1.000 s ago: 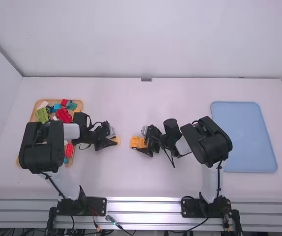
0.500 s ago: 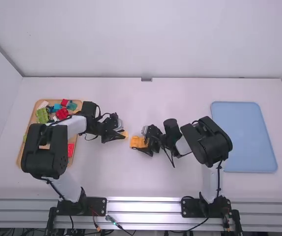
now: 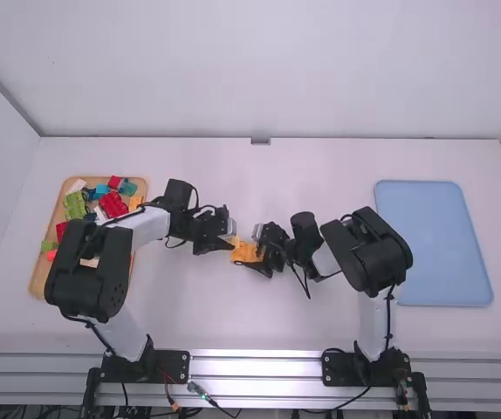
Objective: Assemble lego blocks to make yellow taxi
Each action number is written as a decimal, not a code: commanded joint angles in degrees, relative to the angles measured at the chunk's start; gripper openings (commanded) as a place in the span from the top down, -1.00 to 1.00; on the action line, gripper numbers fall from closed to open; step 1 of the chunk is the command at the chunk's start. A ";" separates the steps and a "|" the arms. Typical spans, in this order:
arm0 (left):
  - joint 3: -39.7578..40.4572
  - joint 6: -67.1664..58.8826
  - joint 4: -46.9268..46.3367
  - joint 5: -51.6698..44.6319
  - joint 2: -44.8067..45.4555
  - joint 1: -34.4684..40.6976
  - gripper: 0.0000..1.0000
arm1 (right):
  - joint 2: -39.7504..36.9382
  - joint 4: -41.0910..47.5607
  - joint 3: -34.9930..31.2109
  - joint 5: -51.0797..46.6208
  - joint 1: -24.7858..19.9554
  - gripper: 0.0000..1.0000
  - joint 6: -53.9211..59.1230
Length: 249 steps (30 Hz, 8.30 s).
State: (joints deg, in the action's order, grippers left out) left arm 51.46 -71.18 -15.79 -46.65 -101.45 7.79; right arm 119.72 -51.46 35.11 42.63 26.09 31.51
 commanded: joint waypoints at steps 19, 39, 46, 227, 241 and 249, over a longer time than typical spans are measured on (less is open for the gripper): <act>-0.66 -4.20 0.17 -3.91 -0.31 3.06 0.97 | 0.94 1.38 -1.33 2.54 0.11 -0.02 5.18; -1.95 -0.15 2.45 0.66 -2.08 4.55 0.97 | 0.94 1.20 -1.33 2.34 0.11 -0.11 4.90; -4.33 1.70 7.50 0.17 -2.08 4.70 0.97 | 0.94 5.20 0.70 2.51 0.11 -0.10 4.39; 28.96 47.30 -30.08 41.66 -9.14 -32.20 -0.40 | -36.26 50.47 5.86 -35.15 0.11 -0.98 3.26; 24.96 47.36 -26.08 41.53 -9.14 -32.06 -0.18 | -36.26 50.42 5.86 -35.19 0.11 -0.98 3.28; 22.36 47.69 -22.51 41.64 -9.14 -32.26 -0.08 | -36.26 50.58 5.86 -35.19 0.11 -0.98 3.30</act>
State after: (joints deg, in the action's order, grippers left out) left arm 75.35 -23.44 -38.02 -5.26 -110.21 -24.21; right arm 84.53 -1.06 39.64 7.51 26.35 34.94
